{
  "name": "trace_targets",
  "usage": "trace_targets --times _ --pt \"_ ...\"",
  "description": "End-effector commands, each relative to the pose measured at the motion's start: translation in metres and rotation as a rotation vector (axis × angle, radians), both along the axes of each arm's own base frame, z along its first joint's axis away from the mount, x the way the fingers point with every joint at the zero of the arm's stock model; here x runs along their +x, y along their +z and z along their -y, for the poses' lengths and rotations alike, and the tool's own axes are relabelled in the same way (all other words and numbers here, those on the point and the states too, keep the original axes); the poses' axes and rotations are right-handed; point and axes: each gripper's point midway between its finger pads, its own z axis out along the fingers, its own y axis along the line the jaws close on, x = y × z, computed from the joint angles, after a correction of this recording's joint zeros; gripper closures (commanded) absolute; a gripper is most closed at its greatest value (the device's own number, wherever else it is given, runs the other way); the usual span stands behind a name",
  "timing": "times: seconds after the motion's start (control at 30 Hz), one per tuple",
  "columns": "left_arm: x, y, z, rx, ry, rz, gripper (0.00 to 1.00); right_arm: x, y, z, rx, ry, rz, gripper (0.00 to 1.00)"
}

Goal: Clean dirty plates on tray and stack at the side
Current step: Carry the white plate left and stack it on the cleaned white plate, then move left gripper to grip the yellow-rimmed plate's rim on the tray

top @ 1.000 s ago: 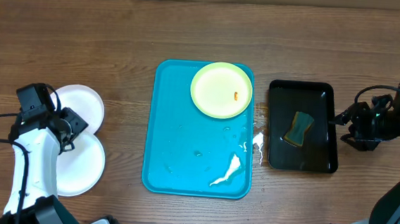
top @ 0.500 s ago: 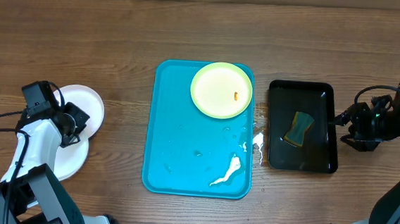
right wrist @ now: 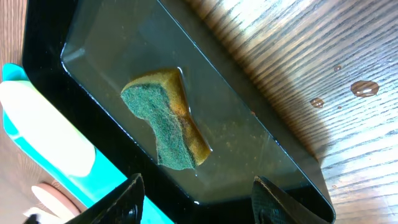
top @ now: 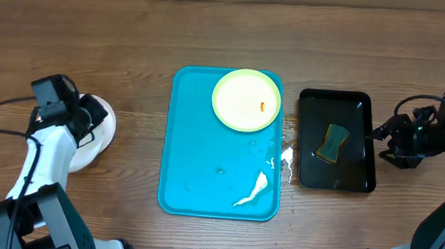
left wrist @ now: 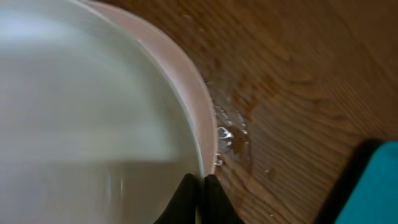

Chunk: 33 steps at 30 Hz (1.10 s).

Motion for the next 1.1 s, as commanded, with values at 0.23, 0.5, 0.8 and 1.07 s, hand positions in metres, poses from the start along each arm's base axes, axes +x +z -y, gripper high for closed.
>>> trace_targets --times 0.23,0.5,0.8,1.07 --pt "0.026 0.016 0.025 0.055 -0.150 0.072 0.65 -0.002 0.005 0.001 -0.015 0.002 0.012 0.43" --pt "0.027 0.016 0.040 0.024 -0.235 0.082 0.59 -0.002 0.005 0.001 -0.015 0.002 0.011 0.43" --pt "0.000 0.021 0.035 -0.048 -0.196 -0.062 0.76 -0.005 0.005 0.000 -0.011 0.005 0.002 0.43" --pt "0.012 0.087 0.131 -0.114 -0.654 0.105 0.73 -0.004 0.005 0.000 -0.020 0.052 0.025 0.43"
